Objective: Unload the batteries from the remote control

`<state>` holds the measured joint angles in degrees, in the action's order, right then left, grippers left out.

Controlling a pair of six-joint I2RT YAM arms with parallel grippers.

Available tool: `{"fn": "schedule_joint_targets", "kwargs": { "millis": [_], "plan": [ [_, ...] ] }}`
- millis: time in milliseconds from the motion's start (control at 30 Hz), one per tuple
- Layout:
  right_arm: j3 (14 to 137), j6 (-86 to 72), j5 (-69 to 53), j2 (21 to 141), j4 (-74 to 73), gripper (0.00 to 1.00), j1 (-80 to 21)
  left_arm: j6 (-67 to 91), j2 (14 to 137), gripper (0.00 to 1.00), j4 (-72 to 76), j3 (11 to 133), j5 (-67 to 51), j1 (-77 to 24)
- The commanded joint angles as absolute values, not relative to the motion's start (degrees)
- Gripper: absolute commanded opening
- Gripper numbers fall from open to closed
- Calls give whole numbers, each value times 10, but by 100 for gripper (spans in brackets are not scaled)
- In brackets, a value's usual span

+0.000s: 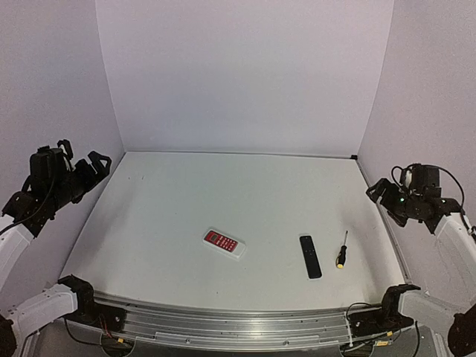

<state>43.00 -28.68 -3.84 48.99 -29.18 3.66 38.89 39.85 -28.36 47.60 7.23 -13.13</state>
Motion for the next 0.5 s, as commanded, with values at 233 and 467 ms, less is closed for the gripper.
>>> {"fn": "schedule_joint_targets", "kwargs": {
  "millis": [233,467],
  "plan": [
    [518,-180,-128,664,-279,98,-191,387,412,100,-260,457,5,-130],
    [672,36,-8,926,-279,98,-443,394,449,100,-214,423,-58,-131]
  ]
}}
